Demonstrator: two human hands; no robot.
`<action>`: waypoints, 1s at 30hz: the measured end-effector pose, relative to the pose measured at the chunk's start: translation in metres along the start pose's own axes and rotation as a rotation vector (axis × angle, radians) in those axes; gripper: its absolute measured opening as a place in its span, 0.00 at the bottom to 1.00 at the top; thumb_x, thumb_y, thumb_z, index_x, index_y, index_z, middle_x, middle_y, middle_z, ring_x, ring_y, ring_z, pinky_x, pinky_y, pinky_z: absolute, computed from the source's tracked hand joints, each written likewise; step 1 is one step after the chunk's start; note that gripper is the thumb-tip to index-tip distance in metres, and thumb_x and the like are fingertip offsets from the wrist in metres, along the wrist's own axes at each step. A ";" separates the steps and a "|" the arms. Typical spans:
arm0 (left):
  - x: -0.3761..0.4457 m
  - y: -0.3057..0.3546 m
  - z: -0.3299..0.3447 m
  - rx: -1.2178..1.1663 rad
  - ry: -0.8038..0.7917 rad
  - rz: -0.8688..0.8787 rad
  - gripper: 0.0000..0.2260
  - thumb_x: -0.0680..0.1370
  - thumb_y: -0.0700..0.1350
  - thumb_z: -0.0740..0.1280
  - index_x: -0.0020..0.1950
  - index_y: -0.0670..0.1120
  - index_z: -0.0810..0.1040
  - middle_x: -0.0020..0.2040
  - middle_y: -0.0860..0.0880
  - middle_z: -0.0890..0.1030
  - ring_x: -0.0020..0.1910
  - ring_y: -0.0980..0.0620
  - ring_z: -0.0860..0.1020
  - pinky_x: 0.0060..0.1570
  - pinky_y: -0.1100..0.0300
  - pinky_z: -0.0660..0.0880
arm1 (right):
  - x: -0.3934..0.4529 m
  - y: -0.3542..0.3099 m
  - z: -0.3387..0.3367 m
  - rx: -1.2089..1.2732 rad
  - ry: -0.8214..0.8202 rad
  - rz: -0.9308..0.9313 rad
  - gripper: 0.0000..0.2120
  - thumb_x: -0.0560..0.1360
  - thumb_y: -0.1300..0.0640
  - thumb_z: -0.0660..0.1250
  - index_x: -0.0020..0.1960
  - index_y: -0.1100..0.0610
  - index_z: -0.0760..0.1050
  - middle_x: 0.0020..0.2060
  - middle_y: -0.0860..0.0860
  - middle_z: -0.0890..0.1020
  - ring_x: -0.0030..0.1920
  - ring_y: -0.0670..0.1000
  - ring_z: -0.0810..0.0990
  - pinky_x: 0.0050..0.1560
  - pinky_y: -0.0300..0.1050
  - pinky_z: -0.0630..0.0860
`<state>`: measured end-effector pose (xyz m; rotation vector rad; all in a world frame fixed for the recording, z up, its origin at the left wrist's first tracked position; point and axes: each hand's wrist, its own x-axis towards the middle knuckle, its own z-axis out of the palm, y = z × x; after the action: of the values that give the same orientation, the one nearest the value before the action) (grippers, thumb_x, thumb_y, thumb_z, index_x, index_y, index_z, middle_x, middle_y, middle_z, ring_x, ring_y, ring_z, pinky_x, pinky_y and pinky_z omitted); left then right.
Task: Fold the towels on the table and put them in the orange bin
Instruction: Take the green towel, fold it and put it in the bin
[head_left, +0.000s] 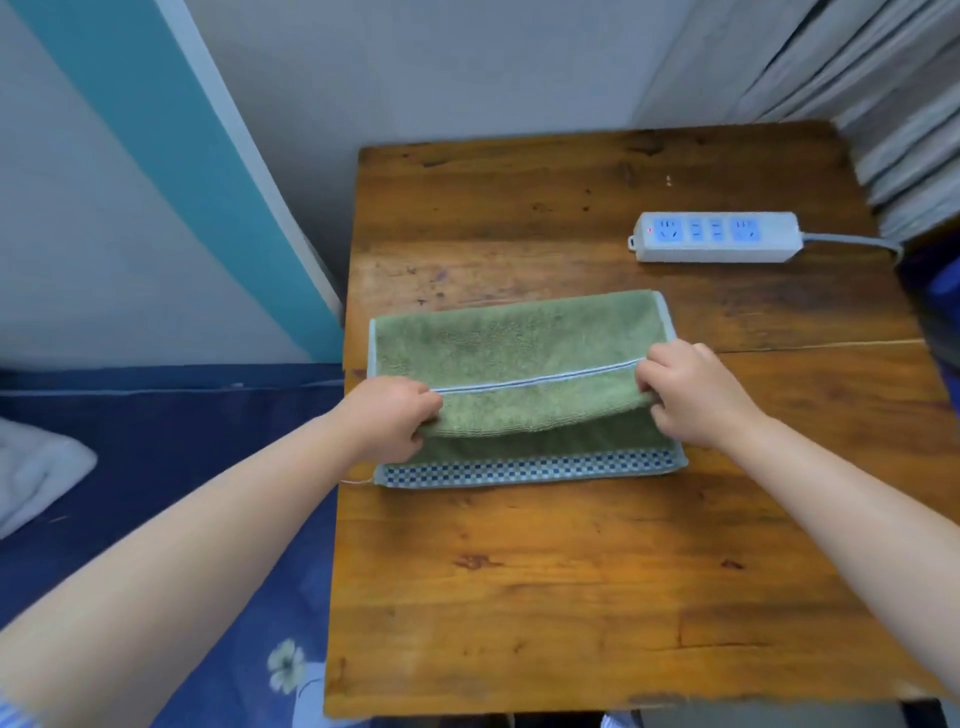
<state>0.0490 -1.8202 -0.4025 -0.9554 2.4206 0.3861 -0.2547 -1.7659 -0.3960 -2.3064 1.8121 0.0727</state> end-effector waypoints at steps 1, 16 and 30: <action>-0.001 0.003 0.003 0.017 -0.012 0.003 0.05 0.74 0.45 0.61 0.45 0.47 0.65 0.41 0.50 0.67 0.41 0.50 0.68 0.37 0.58 0.65 | -0.006 -0.001 0.003 -0.017 -0.011 -0.011 0.07 0.59 0.75 0.65 0.35 0.67 0.74 0.34 0.62 0.76 0.38 0.61 0.75 0.38 0.49 0.68; -0.015 0.019 0.051 0.135 -0.068 -0.004 0.10 0.75 0.43 0.58 0.56 0.45 0.70 0.53 0.46 0.76 0.52 0.45 0.75 0.41 0.56 0.68 | -0.050 -0.020 0.040 -0.121 -0.002 -0.138 0.16 0.43 0.75 0.71 0.27 0.63 0.70 0.23 0.57 0.73 0.23 0.57 0.73 0.23 0.42 0.66; -0.002 0.030 0.032 -0.176 0.217 -0.214 0.11 0.79 0.46 0.55 0.45 0.41 0.72 0.46 0.43 0.76 0.47 0.44 0.74 0.40 0.55 0.70 | -0.036 -0.033 0.033 0.003 0.006 0.020 0.17 0.62 0.57 0.51 0.30 0.66 0.73 0.27 0.61 0.76 0.30 0.60 0.77 0.33 0.47 0.71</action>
<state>0.0407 -1.7840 -0.4261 -1.3840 2.4717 0.4431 -0.2290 -1.7175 -0.4178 -2.2895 1.8372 0.0657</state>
